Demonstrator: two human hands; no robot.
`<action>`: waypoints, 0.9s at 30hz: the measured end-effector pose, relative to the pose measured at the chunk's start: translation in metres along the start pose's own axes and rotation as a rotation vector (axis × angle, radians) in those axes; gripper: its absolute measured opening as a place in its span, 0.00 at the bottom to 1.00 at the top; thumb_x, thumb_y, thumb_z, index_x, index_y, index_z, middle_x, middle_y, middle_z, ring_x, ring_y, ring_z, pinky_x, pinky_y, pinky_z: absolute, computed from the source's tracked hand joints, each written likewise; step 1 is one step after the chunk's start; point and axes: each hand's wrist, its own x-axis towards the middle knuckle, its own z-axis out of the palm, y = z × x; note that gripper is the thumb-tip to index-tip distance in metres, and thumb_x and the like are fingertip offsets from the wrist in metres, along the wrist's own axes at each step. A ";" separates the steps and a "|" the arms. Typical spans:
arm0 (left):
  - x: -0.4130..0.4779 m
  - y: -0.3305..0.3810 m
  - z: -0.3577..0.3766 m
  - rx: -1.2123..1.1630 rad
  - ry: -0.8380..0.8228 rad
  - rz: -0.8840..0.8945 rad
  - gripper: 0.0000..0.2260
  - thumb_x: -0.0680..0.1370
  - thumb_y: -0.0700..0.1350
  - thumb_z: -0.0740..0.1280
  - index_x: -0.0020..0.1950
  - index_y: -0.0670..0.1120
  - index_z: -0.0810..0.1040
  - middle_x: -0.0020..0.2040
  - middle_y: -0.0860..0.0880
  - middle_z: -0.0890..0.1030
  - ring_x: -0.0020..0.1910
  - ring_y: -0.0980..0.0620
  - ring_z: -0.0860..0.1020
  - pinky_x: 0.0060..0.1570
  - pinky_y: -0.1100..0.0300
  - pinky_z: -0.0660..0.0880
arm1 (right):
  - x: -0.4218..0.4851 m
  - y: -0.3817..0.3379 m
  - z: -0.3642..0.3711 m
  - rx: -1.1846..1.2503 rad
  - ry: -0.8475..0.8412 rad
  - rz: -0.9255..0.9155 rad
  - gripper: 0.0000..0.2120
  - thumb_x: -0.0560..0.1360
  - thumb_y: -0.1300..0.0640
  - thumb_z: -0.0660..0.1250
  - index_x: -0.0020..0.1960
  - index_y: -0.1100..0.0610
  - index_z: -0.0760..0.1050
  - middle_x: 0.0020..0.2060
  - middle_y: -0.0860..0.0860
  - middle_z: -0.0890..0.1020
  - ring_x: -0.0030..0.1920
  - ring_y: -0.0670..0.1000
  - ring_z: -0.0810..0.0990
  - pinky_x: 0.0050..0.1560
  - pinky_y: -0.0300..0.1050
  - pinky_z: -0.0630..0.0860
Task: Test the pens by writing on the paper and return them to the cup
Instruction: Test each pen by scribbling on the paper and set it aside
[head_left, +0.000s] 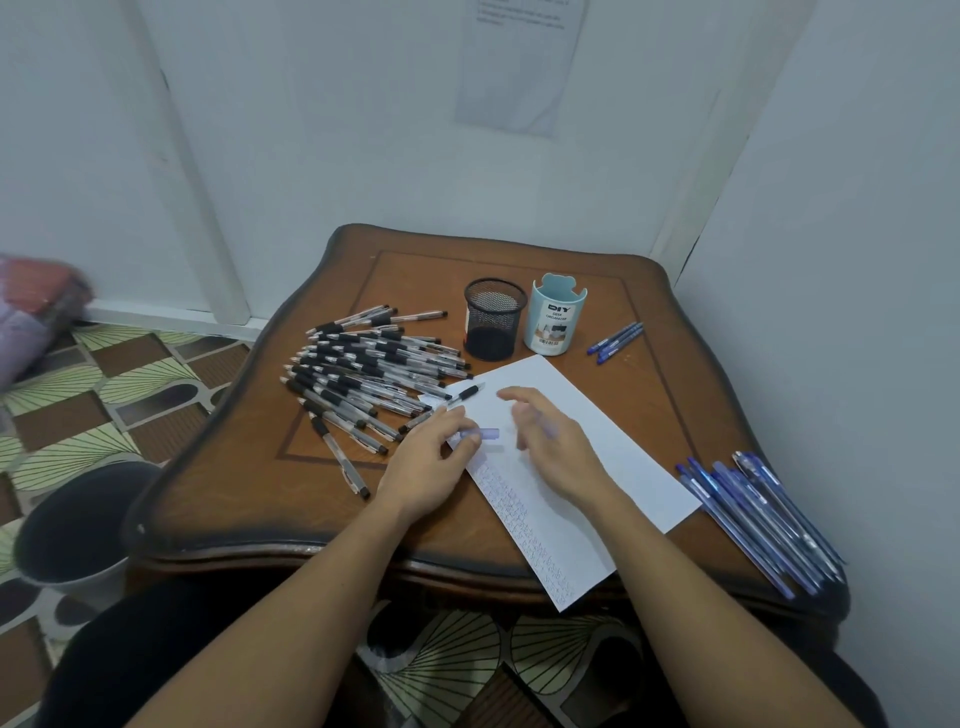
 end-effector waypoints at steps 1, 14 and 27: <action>0.000 0.001 0.000 -0.022 0.002 -0.011 0.12 0.81 0.52 0.62 0.63 0.54 0.78 0.73 0.54 0.69 0.76 0.56 0.59 0.70 0.56 0.58 | -0.001 0.000 0.000 0.139 0.080 0.077 0.14 0.85 0.47 0.51 0.60 0.45 0.75 0.41 0.39 0.72 0.41 0.42 0.72 0.42 0.35 0.68; 0.000 0.005 -0.006 -0.192 -0.008 -0.035 0.06 0.81 0.52 0.64 0.54 0.63 0.76 0.64 0.60 0.74 0.67 0.61 0.65 0.63 0.60 0.62 | -0.006 0.004 0.005 0.714 0.178 0.301 0.06 0.81 0.54 0.63 0.48 0.56 0.73 0.36 0.54 0.81 0.34 0.48 0.74 0.32 0.40 0.70; 0.002 0.002 -0.004 -0.172 -0.054 -0.020 0.07 0.80 0.50 0.65 0.55 0.55 0.81 0.49 0.59 0.81 0.54 0.56 0.76 0.57 0.53 0.73 | -0.006 0.006 0.000 0.781 -0.042 0.334 0.23 0.84 0.56 0.50 0.52 0.62 0.83 0.37 0.57 0.80 0.36 0.49 0.75 0.35 0.43 0.68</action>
